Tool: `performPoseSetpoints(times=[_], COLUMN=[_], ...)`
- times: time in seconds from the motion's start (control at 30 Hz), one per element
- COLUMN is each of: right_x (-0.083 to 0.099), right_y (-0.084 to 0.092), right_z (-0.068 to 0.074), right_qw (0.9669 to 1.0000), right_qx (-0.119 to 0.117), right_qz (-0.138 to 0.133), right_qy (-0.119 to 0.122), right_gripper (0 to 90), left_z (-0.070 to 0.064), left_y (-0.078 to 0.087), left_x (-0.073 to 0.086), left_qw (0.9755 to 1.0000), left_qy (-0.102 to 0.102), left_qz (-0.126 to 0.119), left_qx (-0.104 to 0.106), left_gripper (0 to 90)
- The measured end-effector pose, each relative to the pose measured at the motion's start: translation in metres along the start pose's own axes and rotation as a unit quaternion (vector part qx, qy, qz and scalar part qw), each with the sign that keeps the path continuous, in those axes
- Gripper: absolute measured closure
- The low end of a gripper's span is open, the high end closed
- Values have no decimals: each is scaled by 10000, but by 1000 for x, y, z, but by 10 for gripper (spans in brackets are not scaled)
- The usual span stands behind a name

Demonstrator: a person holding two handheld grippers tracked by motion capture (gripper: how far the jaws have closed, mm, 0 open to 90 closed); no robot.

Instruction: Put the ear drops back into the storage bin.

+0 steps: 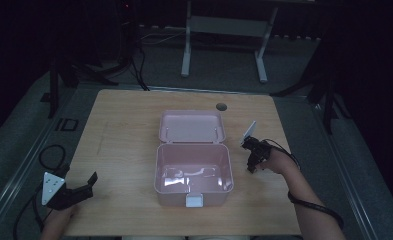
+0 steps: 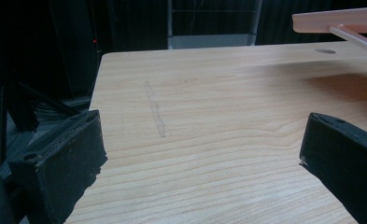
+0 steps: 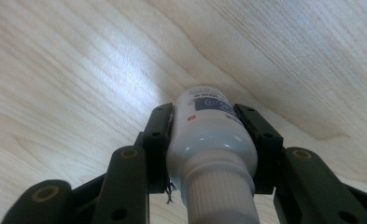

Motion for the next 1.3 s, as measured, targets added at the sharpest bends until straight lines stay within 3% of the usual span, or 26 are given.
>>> performPoseSetpoints(times=[0.47,0.63,0.9,0.93,0.97,1.0,1.1,1.13,1.17,1.23,1.3], right_x=[12,19,29,31,31,34,37,39,39,42,43], right_y=[13,15,16,16,16,16,17,18,18,18,18], right_z=[5,9,16,18,18,23,28,30,30,34,37], right_qw=[9960,9922,9817,9782,9782,9712,9640,9585,9585,9500,9442], right_qx=[10,-65,-1,-4,-4,-107,-165,-121,-121,-69,18], right_qz=[-245,-320,-295,-292,-292,-304,-323,-314,-314,-232,-137], right_qy=[857,1202,1884,2057,2057,2363,2636,2830,2830,3112,3290], right_gripper=[597,597,597,597,597,597,597,597,597,597,597], left_z=[0,0,0,0,0,0,0,0,0,0,0], left_y=[0,0,0,0,0,0,0,0,0,0,0], left_x=[0,0,0,0,0,0,0,0,0,0,0], left_qw=[10000,10000,10000,10000,10000,10000,10000,10000,10000,10000,10000], left_qy=[-6,-3,-6,-7,-7,-8,-9,-11,-11,-10,-11], left_qz=[12,14,17,17,17,18,20,19,19,19,17], left_qx=[-3,-6,-11,-10,-10,-11,-12,-12,-12,-13,-13], left_gripper=[3,4,3,3,4,4,3,3,4,4,3])
Point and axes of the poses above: each handheld gripper's, and its own axes: y roughly backward along the jaws, x roughly out of its underside, z roughly to its left, the point moved 3 cm from there along -y, roughly forward along the jaws, and after that the axes turned 7 degrees about -z, right-handed, at the moved point
